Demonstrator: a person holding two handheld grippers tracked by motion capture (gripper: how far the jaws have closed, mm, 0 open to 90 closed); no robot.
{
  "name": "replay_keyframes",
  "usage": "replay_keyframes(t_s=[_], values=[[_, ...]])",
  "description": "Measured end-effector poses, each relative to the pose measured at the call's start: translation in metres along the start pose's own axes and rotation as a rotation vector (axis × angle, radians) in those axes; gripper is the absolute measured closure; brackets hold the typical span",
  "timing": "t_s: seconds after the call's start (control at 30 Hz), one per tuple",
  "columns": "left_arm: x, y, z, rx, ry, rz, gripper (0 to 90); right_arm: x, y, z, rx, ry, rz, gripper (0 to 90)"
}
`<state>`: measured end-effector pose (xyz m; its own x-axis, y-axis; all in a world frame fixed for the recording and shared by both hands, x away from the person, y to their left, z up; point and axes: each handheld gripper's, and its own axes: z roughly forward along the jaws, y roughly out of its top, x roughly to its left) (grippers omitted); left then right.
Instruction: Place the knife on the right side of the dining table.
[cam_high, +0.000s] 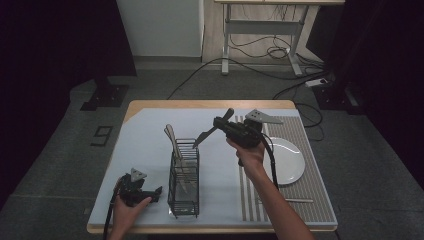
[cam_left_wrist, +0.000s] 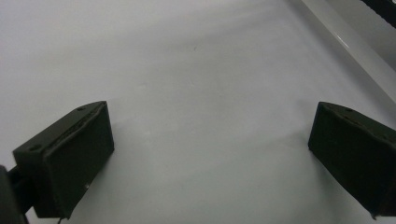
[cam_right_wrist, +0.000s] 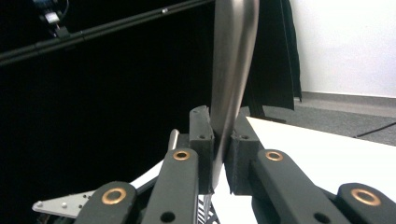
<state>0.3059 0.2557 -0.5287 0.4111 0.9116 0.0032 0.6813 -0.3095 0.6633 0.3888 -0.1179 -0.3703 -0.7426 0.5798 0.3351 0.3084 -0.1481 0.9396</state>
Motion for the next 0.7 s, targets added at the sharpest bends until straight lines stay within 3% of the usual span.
replay_keyframes(t_s=[0.37,0.7], values=[[0.0,0.0,0.0,0.0,0.0,0.0,0.0,-0.01,0.006,-0.018,-0.065,0.015,0.052,83.1],[0.0,0.0,0.0,0.0,0.0,0.0,0.0,-0.015,0.004,-0.021,-0.082,0.016,0.08,83.2]])
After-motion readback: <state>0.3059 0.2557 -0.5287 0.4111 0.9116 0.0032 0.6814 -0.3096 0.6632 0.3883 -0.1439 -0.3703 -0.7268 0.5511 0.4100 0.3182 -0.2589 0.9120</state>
